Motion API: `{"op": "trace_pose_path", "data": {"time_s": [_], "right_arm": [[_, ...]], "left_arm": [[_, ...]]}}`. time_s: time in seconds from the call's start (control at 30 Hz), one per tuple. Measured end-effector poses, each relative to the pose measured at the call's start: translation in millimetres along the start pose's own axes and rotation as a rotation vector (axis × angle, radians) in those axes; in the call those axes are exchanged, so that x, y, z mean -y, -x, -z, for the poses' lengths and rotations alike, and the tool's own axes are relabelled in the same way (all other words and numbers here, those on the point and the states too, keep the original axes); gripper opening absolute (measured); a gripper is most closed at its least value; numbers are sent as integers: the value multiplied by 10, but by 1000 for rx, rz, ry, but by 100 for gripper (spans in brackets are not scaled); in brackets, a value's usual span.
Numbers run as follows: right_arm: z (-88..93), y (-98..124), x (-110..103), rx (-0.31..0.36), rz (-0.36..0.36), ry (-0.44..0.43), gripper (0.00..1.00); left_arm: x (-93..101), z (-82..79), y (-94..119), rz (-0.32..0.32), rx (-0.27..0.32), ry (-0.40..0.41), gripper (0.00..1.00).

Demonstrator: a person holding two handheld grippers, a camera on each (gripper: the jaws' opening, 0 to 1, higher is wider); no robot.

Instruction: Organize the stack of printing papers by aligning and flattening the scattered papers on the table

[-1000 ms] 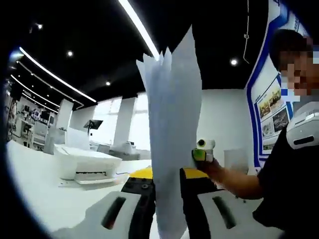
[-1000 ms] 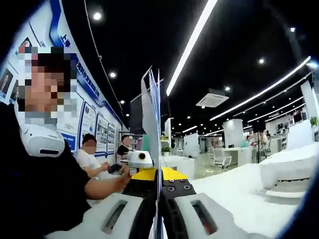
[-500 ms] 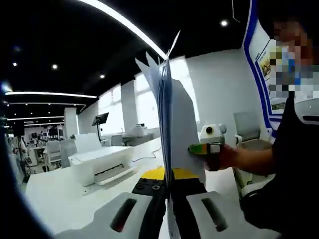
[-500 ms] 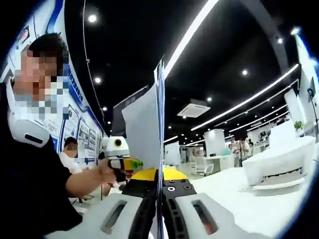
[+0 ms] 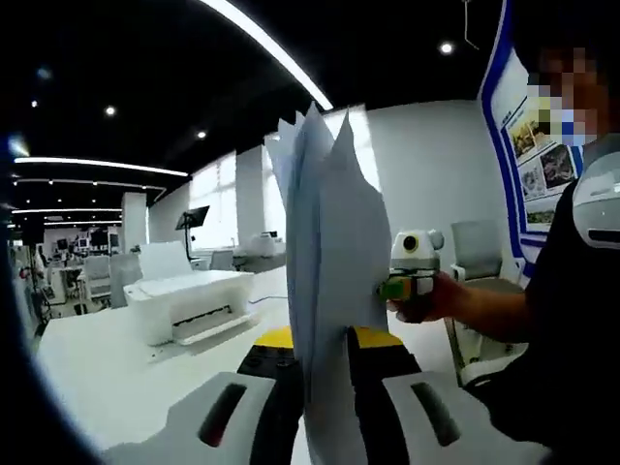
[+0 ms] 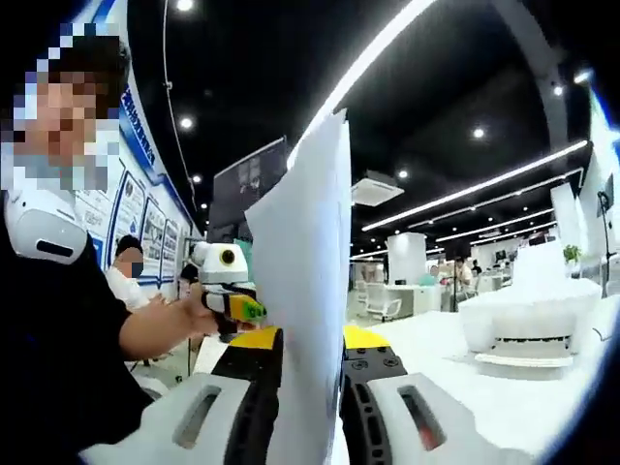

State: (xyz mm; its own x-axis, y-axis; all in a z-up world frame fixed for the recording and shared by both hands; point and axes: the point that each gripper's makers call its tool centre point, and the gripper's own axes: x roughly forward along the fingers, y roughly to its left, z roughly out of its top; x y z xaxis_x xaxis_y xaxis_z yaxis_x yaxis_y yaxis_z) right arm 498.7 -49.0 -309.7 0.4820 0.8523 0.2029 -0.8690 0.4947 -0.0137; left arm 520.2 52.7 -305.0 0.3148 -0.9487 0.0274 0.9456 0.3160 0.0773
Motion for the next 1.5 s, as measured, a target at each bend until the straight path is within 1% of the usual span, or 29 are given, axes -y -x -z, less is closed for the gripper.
{"op": "trace_pose_path", "data": {"time_s": [0.17,0.3,0.37,0.4,0.43,0.47,0.5,0.53,0.6,0.67,0.73,0.8,0.83,0.87,0.9,0.93,0.97,1.0,1.07,1.17,1.23,1.27,1.4,1.43,1.5], "right_arm": [[-7,-10,30,-23,11,-1,18],[-40,-23,17,-21,7,0,18],[-29,-46,-1,-37,3,-2,19],[-17,-56,-5,-50,5,2,18],[-16,-62,-13,-57,3,5,11],[-27,-58,-61,-61,-26,24,0],[-57,-75,-104,-56,-45,35,0],[-85,-84,-96,-53,-29,36,0],[-162,-85,-97,-47,-29,39,0],[-219,-98,-99,-41,-31,45,0],[-232,-112,-97,-42,-37,37,0],[-191,-125,-67,-52,-31,23,0],[-141,-126,-30,-65,-21,-4,2],[-91,-116,37,-73,6,-47,10],[-68,-110,71,-78,21,-59,23],[-42,-94,128,-82,46,-67,29],[-29,-66,162,-78,57,-73,29],[-28,-46,156,-75,50,-73,25],[-33,-8,143,-65,43,-91,24],[-22,27,137,-67,46,-94,24],[-14,50,138,-68,45,-97,23],[-9,69,140,-68,43,-101,22],[-17,115,99,-57,25,-89,2],[-21,111,83,-55,20,-87,0],[-31,103,50,-51,8,-85,0]], "left_arm": [[-10,58,-8,9,-18,3,25],[-15,115,-15,16,-26,9,25],[-4,143,-30,24,-28,15,26],[4,156,-35,28,-32,15,24],[13,162,-33,35,-36,1,17],[34,162,-29,47,-40,3,7],[57,143,-33,61,-38,16,7],[52,126,-39,55,-34,20,7],[44,81,-29,56,-29,24,7],[45,26,-19,62,-11,34,7],[49,16,-17,58,-12,36,7],[41,42,-10,52,-23,40,8],[23,88,-10,43,-35,47,10],[-16,138,-11,23,-48,59,21],[-46,188,-17,8,-60,65,32],[-59,225,-21,3,-67,64,37],[-51,262,-9,9,-79,65,33],[-43,282,-1,15,-81,65,30],[-41,280,2,16,-71,78,32],[-47,272,-2,15,-66,78,29],[-55,265,-4,14,-63,71,26],[-59,259,-5,14,-59,65,22],[-8,247,-16,37,-54,41,8],[7,243,-24,38,-55,35,7],[38,236,-38,42,-57,22,7]]}}
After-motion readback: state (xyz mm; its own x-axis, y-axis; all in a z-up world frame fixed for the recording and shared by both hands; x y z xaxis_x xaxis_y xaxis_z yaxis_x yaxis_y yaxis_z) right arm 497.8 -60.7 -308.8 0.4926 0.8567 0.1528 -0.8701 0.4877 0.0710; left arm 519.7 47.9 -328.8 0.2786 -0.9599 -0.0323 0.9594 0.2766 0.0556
